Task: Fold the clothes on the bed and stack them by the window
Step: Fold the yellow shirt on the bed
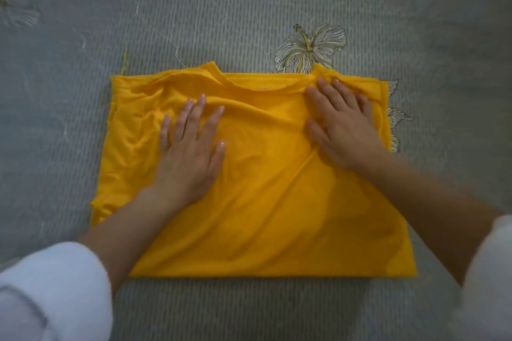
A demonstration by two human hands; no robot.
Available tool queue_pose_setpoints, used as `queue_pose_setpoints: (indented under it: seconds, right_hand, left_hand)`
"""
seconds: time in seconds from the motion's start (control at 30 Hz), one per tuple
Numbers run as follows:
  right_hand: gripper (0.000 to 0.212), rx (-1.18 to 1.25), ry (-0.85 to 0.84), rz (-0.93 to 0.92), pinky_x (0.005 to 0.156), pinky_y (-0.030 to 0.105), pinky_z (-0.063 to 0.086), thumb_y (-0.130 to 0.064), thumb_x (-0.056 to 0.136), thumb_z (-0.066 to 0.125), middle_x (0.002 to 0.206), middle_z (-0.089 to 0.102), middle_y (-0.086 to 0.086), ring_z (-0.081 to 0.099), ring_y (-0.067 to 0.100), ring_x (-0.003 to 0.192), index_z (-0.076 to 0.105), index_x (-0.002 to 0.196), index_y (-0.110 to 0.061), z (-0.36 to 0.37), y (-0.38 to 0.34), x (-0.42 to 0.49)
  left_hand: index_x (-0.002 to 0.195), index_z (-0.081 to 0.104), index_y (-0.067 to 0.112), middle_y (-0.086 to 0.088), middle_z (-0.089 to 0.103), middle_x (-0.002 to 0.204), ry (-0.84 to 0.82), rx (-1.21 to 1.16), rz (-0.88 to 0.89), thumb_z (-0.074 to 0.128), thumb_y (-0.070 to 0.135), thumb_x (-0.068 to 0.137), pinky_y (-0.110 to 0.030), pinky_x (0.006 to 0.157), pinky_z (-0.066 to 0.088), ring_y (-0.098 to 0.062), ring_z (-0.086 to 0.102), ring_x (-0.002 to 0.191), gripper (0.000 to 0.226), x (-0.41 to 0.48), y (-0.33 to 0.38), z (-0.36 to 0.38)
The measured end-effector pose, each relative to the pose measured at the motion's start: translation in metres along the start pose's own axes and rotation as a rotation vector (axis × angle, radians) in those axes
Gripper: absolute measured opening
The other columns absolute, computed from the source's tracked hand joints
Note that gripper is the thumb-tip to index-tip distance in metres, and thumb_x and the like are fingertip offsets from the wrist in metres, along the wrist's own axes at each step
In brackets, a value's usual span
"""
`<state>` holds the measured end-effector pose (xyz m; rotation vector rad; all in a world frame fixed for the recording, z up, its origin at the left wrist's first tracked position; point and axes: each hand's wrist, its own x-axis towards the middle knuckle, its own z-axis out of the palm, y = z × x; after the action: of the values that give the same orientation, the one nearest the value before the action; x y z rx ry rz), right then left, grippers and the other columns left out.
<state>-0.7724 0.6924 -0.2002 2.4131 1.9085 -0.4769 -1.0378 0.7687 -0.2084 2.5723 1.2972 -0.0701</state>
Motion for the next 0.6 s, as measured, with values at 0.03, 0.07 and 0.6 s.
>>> queue_pose_setpoints:
  seconds: [0.03,0.07,0.6]
  right_hand:
    - [0.058,0.015,0.004,0.025,0.116,0.043,-0.001,-0.048,0.1,0.028,0.162,0.005,-0.003,-0.002,0.018,0.148,0.013,0.153,-0.028,-0.002,0.002,0.006]
    - [0.059,0.028,0.013,0.057,0.116,0.044,-0.001,-0.047,0.1,0.03,0.162,0.004,-0.003,-0.003,0.018,0.148,0.012,0.153,-0.028,-0.005,0.003,0.009]
    - [0.064,-0.006,0.087,-0.064,0.118,0.048,-0.004,-0.052,0.098,0.02,0.161,0.003,0.004,-0.004,0.022,0.148,0.01,0.154,-0.023,0.016,0.039,-0.087]
  left_hand:
    - [0.151,0.022,0.026,-0.005,0.012,0.16,-0.02,-0.006,0.001,0.02,0.046,0.096,-0.049,0.116,0.002,-0.023,0.007,0.147,0.058,0.015,0.006,-0.001]
    - [0.151,0.017,0.03,-0.002,0.007,0.161,-0.052,-0.014,-0.007,0.018,0.047,0.098,-0.05,0.116,-0.001,-0.022,0.002,0.148,0.056,0.03,0.011,-0.002]
    - [0.153,0.014,0.028,-0.009,0.007,0.16,0.136,-0.003,-0.171,0.025,0.044,0.097,-0.044,0.116,-0.003,-0.027,0.002,0.148,0.059,-0.053,0.004,0.031]
